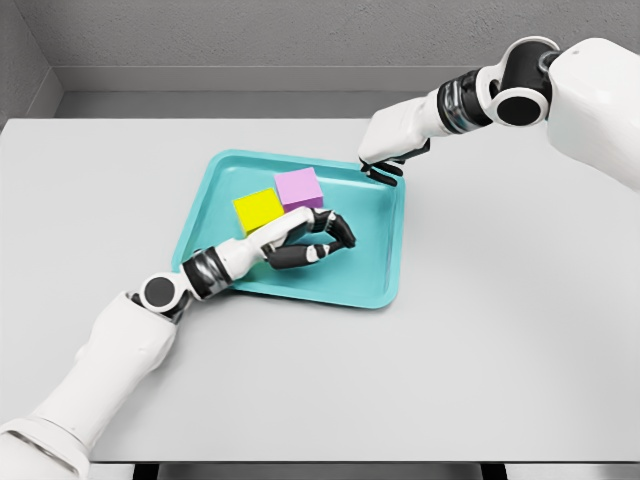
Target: Push two cubes
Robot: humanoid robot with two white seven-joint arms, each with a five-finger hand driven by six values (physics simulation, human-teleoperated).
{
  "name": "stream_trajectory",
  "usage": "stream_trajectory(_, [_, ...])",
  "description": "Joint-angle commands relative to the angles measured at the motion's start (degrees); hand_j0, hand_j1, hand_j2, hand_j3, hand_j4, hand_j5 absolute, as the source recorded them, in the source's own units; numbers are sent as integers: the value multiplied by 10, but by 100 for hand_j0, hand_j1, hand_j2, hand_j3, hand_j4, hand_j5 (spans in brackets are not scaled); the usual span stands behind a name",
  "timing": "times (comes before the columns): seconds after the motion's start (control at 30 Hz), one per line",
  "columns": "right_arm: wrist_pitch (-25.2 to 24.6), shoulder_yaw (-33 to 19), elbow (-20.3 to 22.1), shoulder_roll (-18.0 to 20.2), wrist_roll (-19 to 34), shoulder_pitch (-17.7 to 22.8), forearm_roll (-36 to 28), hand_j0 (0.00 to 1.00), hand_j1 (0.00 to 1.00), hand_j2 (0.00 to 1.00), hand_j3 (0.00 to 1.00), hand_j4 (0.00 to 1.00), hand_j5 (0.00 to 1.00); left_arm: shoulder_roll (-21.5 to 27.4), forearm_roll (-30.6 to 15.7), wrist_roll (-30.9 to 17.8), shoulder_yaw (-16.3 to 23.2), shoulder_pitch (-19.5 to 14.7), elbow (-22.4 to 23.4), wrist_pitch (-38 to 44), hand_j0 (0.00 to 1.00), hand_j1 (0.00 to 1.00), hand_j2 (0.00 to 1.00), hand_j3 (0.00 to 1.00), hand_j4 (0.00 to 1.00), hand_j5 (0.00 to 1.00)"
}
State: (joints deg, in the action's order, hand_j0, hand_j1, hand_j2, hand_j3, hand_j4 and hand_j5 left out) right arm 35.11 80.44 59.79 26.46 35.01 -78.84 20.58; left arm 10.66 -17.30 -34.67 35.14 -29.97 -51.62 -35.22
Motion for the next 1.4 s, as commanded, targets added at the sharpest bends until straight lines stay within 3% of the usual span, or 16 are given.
stream_trajectory(0.0, [-1, -1, 0, 0, 0, 0, -1, 16, 16, 16, 16, 16, 16, 15, 22, -3, 3, 0, 11, 2, 47, 47, 47, 47, 47, 47])
stream_trajectory(0.57, [-1, -1, 4, -1, 0, 0, -1, 16, 16, 16, 16, 16, 16, 16, 25, -3, 17, -11, 31, 2, 47, 47, 47, 47, 47, 47])
stream_trajectory(0.63, [-1, -1, 4, -1, 0, -1, -1, 16, 16, 16, 16, 16, 16, 16, 25, -3, 17, -6, 16, 2, 47, 47, 47, 47, 47, 47])
stream_trajectory(0.73, [-1, -1, 4, -1, 0, -1, -2, 16, 16, 16, 16, 16, 16, 20, 3, -3, 17, 19, -73, 2, 46, 46, 46, 46, 46, 46])
stream_trajectory(0.77, [-1, -1, 4, -1, 0, -1, -2, 16, 16, 16, 16, 16, 16, 27, -8, -3, 18, 21, -108, 2, 46, 46, 46, 46, 46, 46])
stream_trajectory(0.83, [-1, -1, 2, -2, 0, -1, -2, 16, 16, 16, 16, 16, 16, 50, -61, -3, 56, 26, -168, 2, 44, 44, 44, 44, 44, 44])
stream_trajectory(0.97, [-1, -1, -5, -3, 0, 0, -2, 16, 16, 16, 16, 16, 16, 95, -114, -3, 58, 26, -273, 2, 43, 43, 43, 43, 43, 43])
stream_trajectory(1.0, [-1, 0, -23, -14, 0, -1, -1, 16, 16, 16, 16, 16, 16, 107, -125, -3, 63, 25, -283, 2, 43, 43, 43, 43, 43, 43])
stream_trajectory(1.07, [-1, 0, -31, -18, 0, -1, -1, 15, 15, 15, 15, 15, 15, 128, -165, -3, 64, 14, -297, 2, 42, 42, 42, 42, 42, 42])
stream_trajectory(1.13, [-1, 1, -35, -23, 0, 0, -1, 15, 15, 15, 15, 15, 15, 220, -206, -3, 57, 2, -298, 2, 42, 42, 42, 42, 42, 42])
stream_trajectory(1.23, [-1, 2, -33, -23, 0, 0, 0, 15, 15, 15, 15, 15, 15, 288, -207, -3, 35, 10, -291, 2, 42, 42, 42, 42, 42, 42])
stream_trajectory(1.37, [-1, 2, -26, -21, 0, 2, 0, 15, 15, 15, 15, 15, 15, 296, -207, -3, 34, 11, -241, 2, 43, 43, 43, 43, 43, 43])
